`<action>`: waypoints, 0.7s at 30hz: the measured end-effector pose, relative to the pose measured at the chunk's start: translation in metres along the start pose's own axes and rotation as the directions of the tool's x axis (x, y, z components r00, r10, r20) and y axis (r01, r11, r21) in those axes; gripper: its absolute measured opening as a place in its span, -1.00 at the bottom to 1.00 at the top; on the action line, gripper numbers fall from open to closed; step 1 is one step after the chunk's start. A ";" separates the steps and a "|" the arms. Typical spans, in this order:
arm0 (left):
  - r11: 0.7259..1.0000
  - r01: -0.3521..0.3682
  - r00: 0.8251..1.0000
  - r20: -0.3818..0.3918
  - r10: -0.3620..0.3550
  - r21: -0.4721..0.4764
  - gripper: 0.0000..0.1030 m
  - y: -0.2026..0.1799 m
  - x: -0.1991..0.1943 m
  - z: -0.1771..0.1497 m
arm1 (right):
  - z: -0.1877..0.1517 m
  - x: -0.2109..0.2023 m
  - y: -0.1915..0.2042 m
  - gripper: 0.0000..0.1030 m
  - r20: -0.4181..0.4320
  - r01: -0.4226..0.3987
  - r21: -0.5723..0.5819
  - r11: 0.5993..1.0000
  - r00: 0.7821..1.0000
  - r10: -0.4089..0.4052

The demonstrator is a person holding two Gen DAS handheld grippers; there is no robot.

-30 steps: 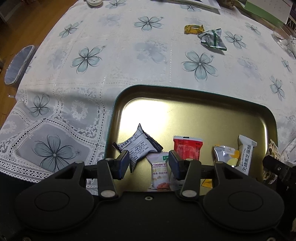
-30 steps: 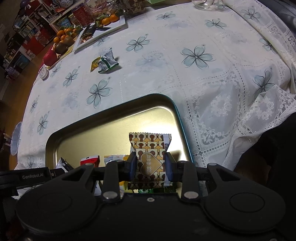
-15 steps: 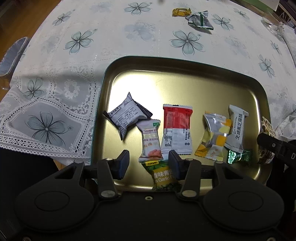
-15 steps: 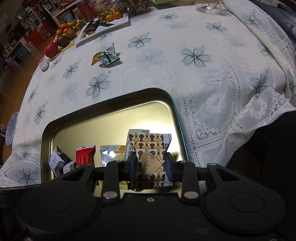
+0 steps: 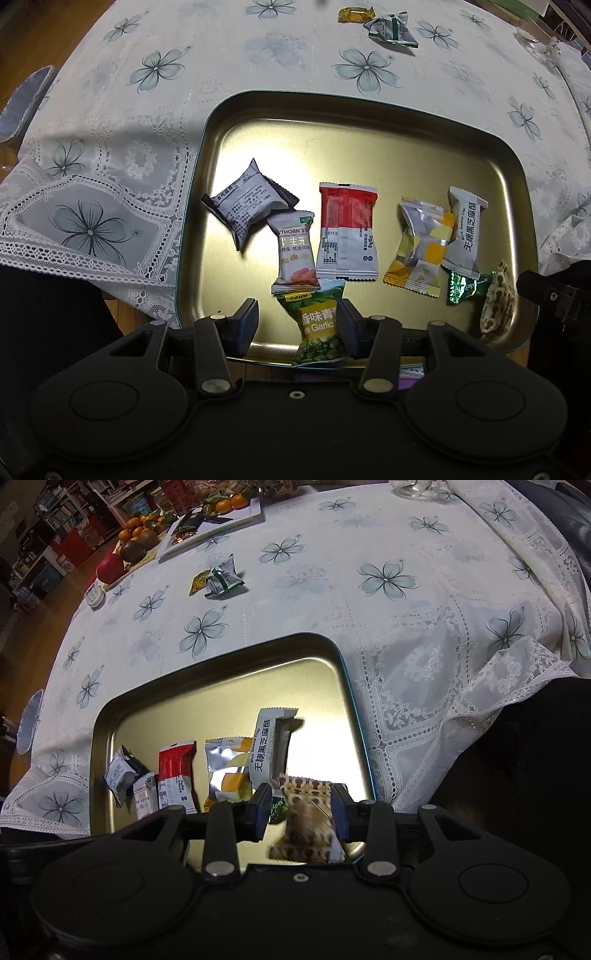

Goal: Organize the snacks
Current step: 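Lower the brown heart-print pack onto the tray and open the right tool, then withdraw both open tools from the tray toward the candy and green pack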

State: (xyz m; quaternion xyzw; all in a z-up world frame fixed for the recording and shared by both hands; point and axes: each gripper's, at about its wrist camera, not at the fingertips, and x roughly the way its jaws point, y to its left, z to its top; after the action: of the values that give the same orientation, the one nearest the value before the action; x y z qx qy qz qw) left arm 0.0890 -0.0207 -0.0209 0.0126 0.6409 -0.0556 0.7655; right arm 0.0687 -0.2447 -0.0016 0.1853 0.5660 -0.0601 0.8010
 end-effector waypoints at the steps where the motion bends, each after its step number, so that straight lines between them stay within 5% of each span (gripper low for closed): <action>1: 1.000 0.002 1.000 -0.001 -0.002 0.000 0.06 0.000 0.000 0.000 | 0.001 -0.002 0.000 -0.27 0.006 -0.001 -0.001 1.000 1.000 0.001; 21: 1.000 -0.021 1.000 0.001 0.021 0.017 0.06 -0.004 0.001 -0.003 | -0.004 0.006 0.011 -0.27 -0.033 -0.023 -0.042 0.999 0.999 0.022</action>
State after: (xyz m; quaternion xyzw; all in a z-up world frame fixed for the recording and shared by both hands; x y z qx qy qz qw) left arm 0.0860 -0.0244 -0.0222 0.0257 0.6400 -0.0530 0.7661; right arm 0.0704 -0.2323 -0.0062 0.1756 0.5780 -0.0361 0.7961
